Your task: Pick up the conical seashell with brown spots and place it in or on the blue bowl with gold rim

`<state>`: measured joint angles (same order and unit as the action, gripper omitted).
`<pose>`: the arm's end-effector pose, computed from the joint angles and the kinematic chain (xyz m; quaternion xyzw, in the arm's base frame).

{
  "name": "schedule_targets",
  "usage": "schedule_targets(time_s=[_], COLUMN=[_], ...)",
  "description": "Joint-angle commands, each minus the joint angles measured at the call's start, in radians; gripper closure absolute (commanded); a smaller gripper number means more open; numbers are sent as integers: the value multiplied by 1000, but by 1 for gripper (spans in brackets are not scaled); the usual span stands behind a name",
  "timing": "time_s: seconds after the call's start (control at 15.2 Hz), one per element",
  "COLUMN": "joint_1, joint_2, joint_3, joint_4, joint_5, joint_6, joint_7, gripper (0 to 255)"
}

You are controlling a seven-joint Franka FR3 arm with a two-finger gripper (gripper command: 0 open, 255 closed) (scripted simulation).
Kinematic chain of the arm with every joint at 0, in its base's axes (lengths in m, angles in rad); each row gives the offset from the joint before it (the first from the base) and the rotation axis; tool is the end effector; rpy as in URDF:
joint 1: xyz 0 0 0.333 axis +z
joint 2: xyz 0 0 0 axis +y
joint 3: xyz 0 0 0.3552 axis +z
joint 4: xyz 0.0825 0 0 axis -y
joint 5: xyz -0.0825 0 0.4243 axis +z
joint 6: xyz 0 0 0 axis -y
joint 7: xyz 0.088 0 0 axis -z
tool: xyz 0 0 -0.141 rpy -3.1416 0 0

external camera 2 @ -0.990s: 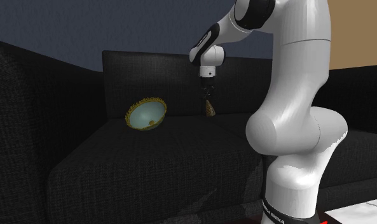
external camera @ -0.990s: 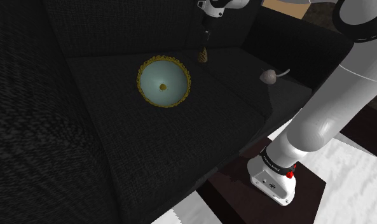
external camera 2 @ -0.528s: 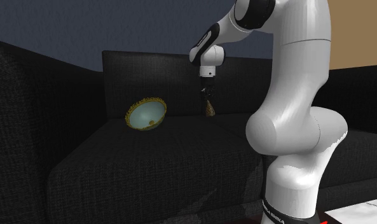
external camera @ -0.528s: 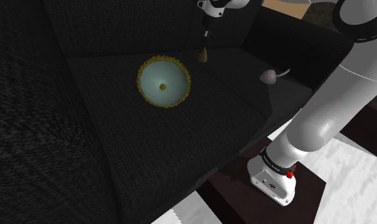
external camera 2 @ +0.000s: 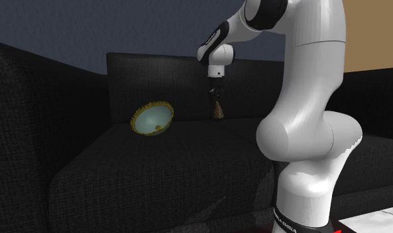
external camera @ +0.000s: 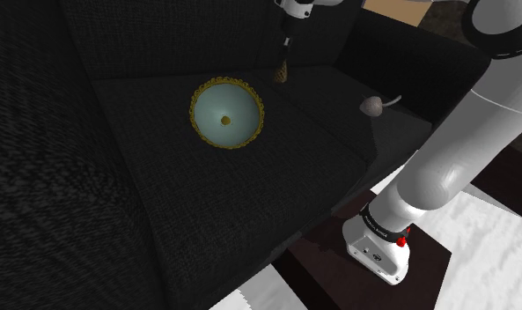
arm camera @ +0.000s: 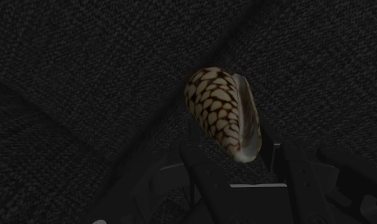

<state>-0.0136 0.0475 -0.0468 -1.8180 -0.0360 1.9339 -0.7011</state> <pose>0.6253 -0.0410 0.5050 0.9465 0.3202 0.0250 0.0296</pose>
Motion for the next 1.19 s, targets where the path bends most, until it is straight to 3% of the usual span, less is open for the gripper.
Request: schedule_targets(time_s=[0.0, 1.12], joint_1=[-1, -1], joint_2=[-1, 17], joint_3=[-1, -1], joint_4=[26, 277], joint_5=[0, 3], joint_6=[-26, -260], joint_7=[-4, -11], gripper=[255, 255])
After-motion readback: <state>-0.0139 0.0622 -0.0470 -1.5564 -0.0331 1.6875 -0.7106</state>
